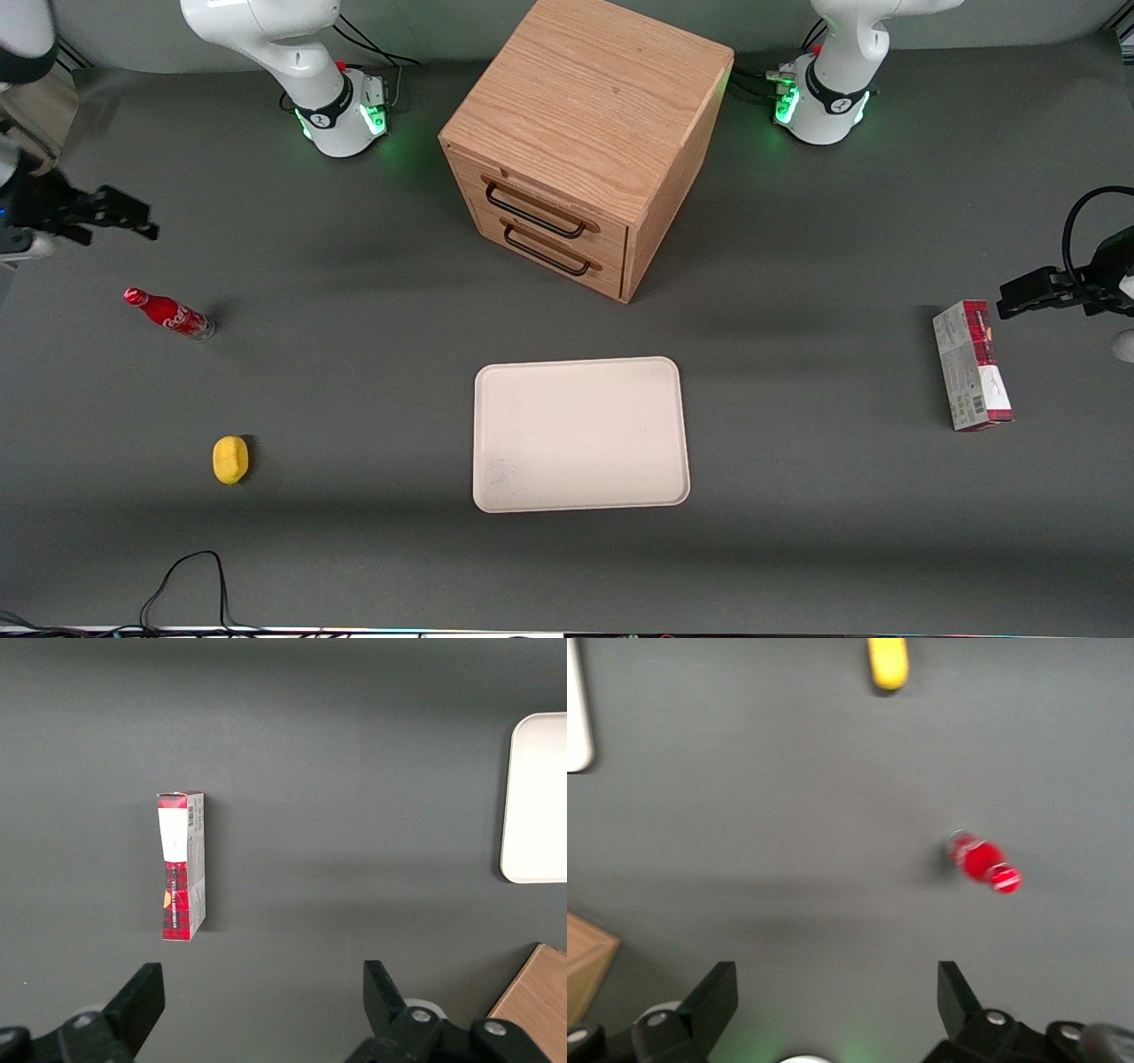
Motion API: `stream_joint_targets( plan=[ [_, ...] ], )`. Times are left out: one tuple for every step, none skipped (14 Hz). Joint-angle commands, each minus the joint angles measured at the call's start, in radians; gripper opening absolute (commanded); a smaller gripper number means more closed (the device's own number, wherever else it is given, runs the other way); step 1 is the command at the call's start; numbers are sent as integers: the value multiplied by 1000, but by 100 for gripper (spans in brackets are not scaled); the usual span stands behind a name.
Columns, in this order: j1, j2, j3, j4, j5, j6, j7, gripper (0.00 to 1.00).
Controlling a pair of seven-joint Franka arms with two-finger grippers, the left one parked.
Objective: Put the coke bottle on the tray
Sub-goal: 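Move the right gripper down toward the red Coca-Cola bottle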
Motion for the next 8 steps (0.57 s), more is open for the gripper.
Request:
stream_joint_targets(
  plan=[
    [3, -10, -112, -139, -55, 174, -160, 100],
    [3, 2, -156, -176, -55, 242, -214, 100],
    [3, 22, -193, -220, -55, 318, -259, 100],
    [3, 40, -224, -263, -55, 398, -300, 100],
    [3, 68, -257, -294, -55, 469, -342, 100],
    [2, 106, -282, -310, -45, 530, -384, 100],
    [2, 146, -294, -313, -39, 578, -424, 100],
    [0, 179, -305, -311, -16, 604, -448, 100]
  ],
)
